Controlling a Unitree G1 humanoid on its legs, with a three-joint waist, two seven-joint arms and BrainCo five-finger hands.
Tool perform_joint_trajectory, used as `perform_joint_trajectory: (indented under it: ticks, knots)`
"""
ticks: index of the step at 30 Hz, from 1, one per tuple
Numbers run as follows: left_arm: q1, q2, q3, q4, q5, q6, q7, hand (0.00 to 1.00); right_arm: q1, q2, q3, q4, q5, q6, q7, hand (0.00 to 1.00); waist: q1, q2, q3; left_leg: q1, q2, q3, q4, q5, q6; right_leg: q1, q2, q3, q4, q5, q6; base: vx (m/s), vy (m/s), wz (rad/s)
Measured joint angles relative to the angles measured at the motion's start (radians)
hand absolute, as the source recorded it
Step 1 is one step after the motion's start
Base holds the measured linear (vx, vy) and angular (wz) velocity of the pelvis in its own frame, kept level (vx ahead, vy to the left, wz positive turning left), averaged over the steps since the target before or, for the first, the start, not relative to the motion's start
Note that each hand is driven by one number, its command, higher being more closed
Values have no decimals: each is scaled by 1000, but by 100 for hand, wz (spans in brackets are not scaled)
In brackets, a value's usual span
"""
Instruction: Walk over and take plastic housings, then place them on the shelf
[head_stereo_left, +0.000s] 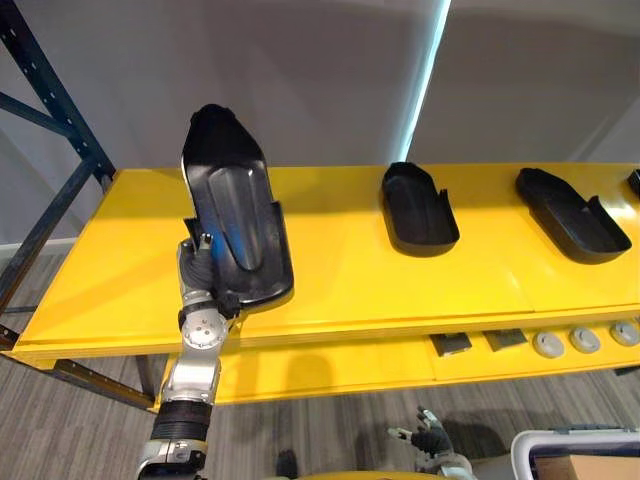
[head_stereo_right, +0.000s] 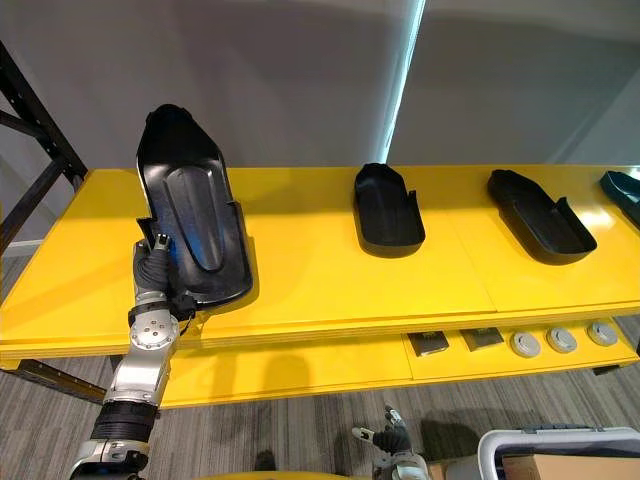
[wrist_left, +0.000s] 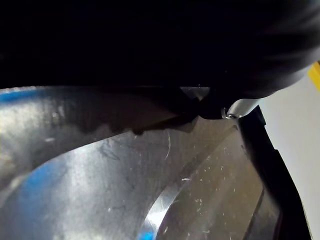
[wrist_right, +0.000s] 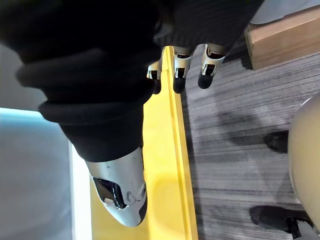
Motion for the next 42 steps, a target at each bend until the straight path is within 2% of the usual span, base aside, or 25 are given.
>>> perform_joint_trajectory:
  ticks: [4,10,11,12,17,22,27,33,38,41,42]
  knots:
    - [-13,7,33,58,8,17,-8,100,3,-3,-4,0,-3,0,0,0,-3,0,13,-9,4,2,0,1,-6,-10,5,8,-7,-1,6,-74,6,-4]
    - [-110,71,41,134,42,30,-21,100,3,-2,-18,2,-4,0,1,0,-3,-10,23,-30,10,2,0,6,-12,-27,15,18,-17,5,8,26,-5,-1]
    - [-135,76,44,155,43,31,-22,100,2,-2,-21,4,-4,0,2,0,-3,-9,27,-30,10,2,0,9,-7,-26,15,20,-17,12,-3,106,-12,-6]
    - [-151,82,46,167,46,31,-22,0,-1,-3,-21,7,-5,0,2,0,-4,-10,29,-30,9,4,0,9,-7,-26,15,22,-19,12,-3,100,-11,-5]
    - [-235,120,45,226,81,32,-28,0,-37,-1,-21,31,-5,-3,4,0,-7,-9,60,-31,7,8,3,9,-7,-22,22,27,-32,14,-7,74,-14,-2]
    - [-283,121,40,231,84,33,-29,0,-52,-3,-21,35,-5,-3,3,0,-7,-9,84,-32,13,11,-1,9,-8,-25,28,34,-33,14,-11,-4,-6,-2]
    - [-308,116,42,230,83,37,11,0,-54,-3,-21,35,-5,-3,2,0,-13,-9,88,-33,12,14,-1,8,-8,-27,27,38,-33,14,-11,-6,0,-2]
    - [-306,61,86,197,75,47,60,0,-55,-2,-21,30,-5,-3,1,0,-7,-14,102,-32,11,12,-1,9,-8,-25,26,37,-32,14,-11,0,0,0]
    - [-252,11,81,59,48,47,99,0,-56,0,-20,28,-6,-3,1,0,-6,-14,102,-29,11,7,0,9,-8,-18,26,32,-33,14,-11,2,0,2]
    - [-178,-26,31,-130,55,44,120,0,-54,-2,-14,27,-6,-5,0,0,-5,-14,102,-29,11,2,5,9,-8,-17,26,30,-32,14,-11,0,0,4]
    - [-128,-39,-20,-245,79,28,126,0,-51,-3,-13,27,-6,-5,-1,0,-4,-13,102,-28,11,0,4,9,-9,-16,26,27,-30,14,-11,0,0,3]
